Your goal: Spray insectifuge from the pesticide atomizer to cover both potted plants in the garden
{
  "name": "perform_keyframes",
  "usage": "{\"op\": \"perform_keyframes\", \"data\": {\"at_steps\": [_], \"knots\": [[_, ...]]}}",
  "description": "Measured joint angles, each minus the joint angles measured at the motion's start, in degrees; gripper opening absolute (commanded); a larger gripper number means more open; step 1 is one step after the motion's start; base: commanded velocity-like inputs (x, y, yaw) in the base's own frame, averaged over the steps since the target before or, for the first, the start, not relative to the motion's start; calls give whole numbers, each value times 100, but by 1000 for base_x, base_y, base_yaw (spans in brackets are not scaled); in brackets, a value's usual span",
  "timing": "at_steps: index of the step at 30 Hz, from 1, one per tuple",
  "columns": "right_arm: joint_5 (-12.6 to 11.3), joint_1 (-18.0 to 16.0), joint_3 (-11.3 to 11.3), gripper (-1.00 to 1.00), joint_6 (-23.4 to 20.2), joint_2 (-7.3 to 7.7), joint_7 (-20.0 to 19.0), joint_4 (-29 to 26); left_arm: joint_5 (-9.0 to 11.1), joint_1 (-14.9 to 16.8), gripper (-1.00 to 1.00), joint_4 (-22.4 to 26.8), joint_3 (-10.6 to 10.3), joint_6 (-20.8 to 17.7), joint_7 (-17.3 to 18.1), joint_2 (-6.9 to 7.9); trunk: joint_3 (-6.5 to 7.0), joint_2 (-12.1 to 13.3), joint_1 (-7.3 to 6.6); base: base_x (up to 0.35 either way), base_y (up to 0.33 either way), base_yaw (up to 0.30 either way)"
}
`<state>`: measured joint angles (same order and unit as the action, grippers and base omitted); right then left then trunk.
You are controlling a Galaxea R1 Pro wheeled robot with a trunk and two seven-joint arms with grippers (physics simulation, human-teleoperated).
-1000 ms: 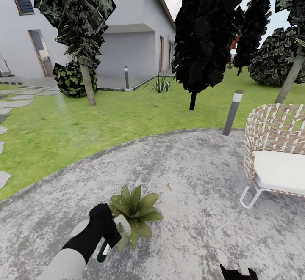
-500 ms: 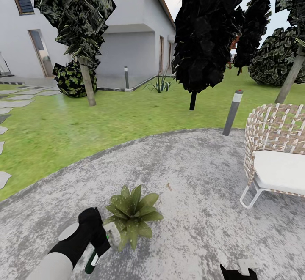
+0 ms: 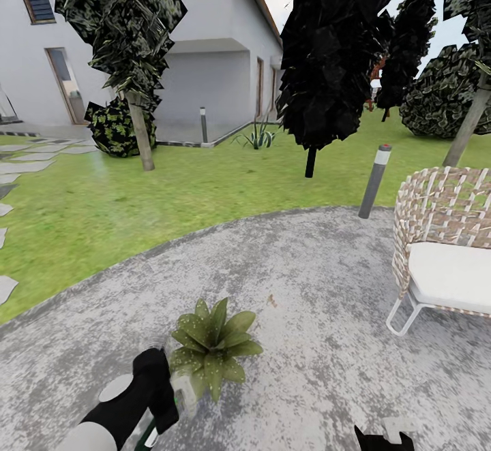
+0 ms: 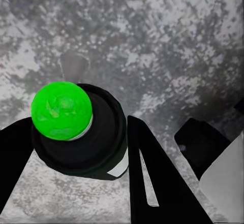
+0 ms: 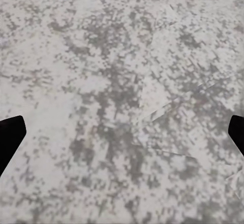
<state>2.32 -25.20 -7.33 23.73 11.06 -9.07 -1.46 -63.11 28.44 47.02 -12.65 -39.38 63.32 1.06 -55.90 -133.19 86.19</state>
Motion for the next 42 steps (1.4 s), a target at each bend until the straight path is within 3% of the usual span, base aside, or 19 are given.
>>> {"op": "perform_keyframes", "data": {"at_steps": [3,6,10,17,19,20,22,23,25,42], "knots": [[-1,-2,0,100,0,0,0,0,-3,-43,-100,17,159,1,-9,29,0,0,0,0,0,0],[0,-3,0,100,0,0,0,0,-5,7,-100,85,671,16,11,45,0,0,0,0,0,0],[0,0,0,100,0,0,0,0,-6,42,-100,95,822,2,12,46,0,0,0,0,0,0],[-3,0,0,100,0,0,0,0,3,-24,-100,46,856,0,-132,-21,0,0,0,0,0,0],[-6,-2,0,100,0,0,-5,-1,79,-25,-100,31,869,-5,-172,-48,0,0,0,0,0,0],[-9,-1,0,100,0,-5,-8,-7,252,-26,-100,19,870,-8,-199,-50,0,0,0,0,0,0],[-11,0,0,100,0,-1,-8,-8,279,-38,-100,11,870,-5,-203,-42,0,0,0,0,0,22],[-15,-1,-1,100,0,0,-7,-9,734,-43,-100,10,862,-10,-555,-56,0,0,0,0,0,167],[-9,-1,-1,100,0,-1,-8,-2,1174,-44,-100,3,850,-9,-1033,-57,0,0,0,0,0,268],[-15,1,2,100,9,12,-11,-9,1227,-43,-100,-1,825,-12,-1107,-66,0,0,0,0,0,53]]}}
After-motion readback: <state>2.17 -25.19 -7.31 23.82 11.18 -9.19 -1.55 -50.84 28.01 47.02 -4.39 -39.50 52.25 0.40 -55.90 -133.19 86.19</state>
